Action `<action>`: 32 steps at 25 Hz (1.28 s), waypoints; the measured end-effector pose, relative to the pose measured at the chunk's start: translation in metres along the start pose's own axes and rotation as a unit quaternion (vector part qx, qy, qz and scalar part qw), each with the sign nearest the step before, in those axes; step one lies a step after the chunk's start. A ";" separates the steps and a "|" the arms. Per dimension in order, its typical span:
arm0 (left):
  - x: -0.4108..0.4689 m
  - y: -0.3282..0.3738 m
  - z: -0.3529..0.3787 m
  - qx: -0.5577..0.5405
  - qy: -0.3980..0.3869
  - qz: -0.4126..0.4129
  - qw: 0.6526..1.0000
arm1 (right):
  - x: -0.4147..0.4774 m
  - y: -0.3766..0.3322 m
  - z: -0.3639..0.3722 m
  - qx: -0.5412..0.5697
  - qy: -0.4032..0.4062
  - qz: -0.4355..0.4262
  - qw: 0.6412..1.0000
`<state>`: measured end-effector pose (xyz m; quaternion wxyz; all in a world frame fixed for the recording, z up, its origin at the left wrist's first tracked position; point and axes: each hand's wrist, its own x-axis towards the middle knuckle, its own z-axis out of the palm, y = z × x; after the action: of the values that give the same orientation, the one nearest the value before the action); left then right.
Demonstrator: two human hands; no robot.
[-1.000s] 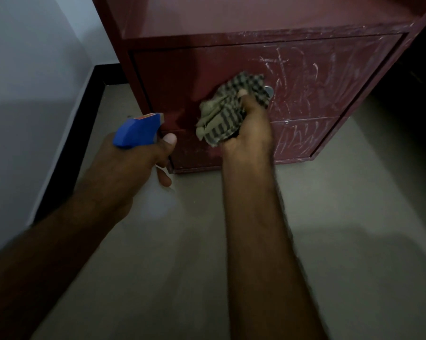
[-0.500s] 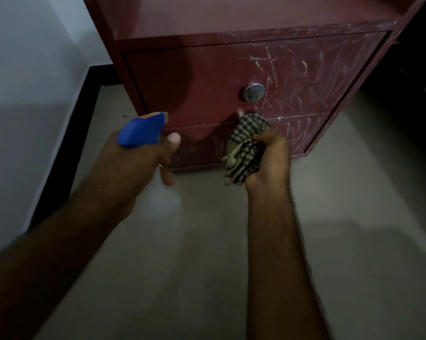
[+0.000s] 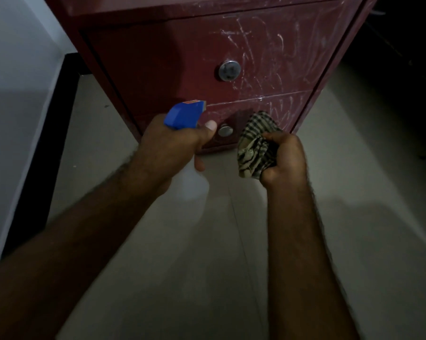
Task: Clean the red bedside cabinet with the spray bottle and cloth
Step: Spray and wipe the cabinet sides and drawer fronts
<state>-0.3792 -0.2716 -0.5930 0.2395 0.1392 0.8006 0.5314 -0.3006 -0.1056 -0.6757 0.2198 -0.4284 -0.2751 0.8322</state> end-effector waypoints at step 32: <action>0.009 0.002 0.006 0.008 0.034 -0.005 0.999 | 0.029 -0.006 0.065 0.074 0.014 -0.118 0.990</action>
<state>-0.3835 -0.2620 -0.5956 0.2135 0.1185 0.8135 0.5278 -0.3690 -0.1012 -0.6576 0.3514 -0.3873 -0.2582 0.8123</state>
